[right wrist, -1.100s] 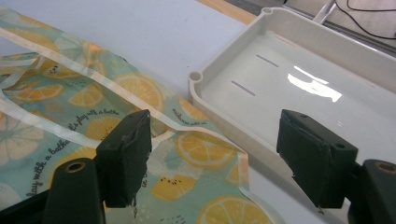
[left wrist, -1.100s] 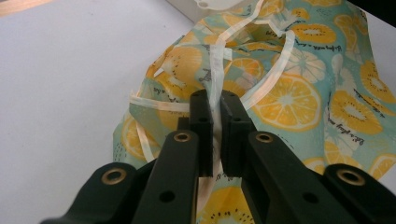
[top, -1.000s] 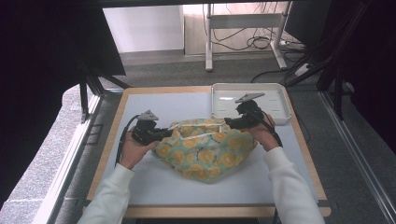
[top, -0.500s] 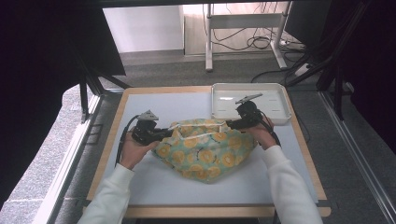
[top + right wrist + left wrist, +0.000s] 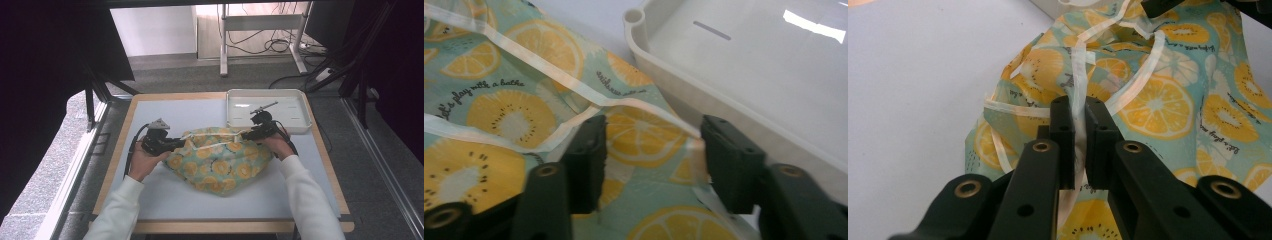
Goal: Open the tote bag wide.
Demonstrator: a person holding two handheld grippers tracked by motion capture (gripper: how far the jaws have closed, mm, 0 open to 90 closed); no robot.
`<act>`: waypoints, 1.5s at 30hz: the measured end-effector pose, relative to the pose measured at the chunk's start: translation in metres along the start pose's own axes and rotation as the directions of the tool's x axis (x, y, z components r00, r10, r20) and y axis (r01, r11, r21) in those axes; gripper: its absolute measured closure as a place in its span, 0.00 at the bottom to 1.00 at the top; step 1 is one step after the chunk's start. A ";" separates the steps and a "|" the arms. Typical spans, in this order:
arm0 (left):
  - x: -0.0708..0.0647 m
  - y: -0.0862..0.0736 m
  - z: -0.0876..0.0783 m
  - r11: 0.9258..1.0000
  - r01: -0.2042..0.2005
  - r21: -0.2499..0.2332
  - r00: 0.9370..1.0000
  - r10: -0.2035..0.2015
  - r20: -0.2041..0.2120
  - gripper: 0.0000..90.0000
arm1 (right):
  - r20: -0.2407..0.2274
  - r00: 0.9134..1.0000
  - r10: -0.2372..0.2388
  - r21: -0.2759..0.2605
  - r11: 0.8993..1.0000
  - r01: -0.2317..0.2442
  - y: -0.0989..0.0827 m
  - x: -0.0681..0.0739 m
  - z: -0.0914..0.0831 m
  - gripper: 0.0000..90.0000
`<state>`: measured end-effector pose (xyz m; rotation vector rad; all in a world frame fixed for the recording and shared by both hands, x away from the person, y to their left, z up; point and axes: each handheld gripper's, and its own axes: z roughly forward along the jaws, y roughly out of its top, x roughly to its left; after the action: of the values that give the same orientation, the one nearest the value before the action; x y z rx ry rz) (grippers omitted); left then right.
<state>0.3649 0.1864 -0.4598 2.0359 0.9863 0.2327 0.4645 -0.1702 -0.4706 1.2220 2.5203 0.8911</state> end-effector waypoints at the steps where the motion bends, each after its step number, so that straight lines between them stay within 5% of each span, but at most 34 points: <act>1: 0.000 0.000 0.000 1.000 0.000 0.000 1.000 0.000 0.001 0.95 | 0.001 1.000 -0.004 0.005 1.000 0.004 0.000 0.000 0.001 0.61; 10: 0.000 0.000 0.000 1.000 0.000 0.001 1.000 0.000 0.000 0.95 | -0.031 0.999 -0.029 0.063 0.998 0.030 0.000 0.001 0.004 0.95; 16: 0.001 -0.001 -0.001 1.000 0.005 -0.001 1.000 -0.005 -0.002 0.94 | -0.034 0.998 -0.058 0.055 0.997 0.060 0.002 0.004 0.001 0.98; 29: 0.001 -0.001 -0.003 1.000 0.010 -0.011 1.000 -0.010 -0.004 0.95 | -0.057 0.995 -0.079 -0.094 0.993 0.073 0.004 0.009 -0.027 0.98; 38: -0.001 -0.001 -0.010 0.999 0.003 -0.046 1.000 -0.004 -0.012 0.95 | -0.081 0.993 -0.092 -0.227 0.971 0.071 0.000 0.011 -0.054 0.98; 45: -0.003 0.000 -0.013 0.998 0.006 -0.061 1.000 -0.006 -0.010 0.96 | -0.104 0.989 -0.103 -0.282 0.957 0.070 -0.003 0.014 -0.067 0.98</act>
<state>0.3565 0.1927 -0.4511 1.9780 0.9798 0.2669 0.4252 -0.1897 -0.4183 0.9906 2.4072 1.2768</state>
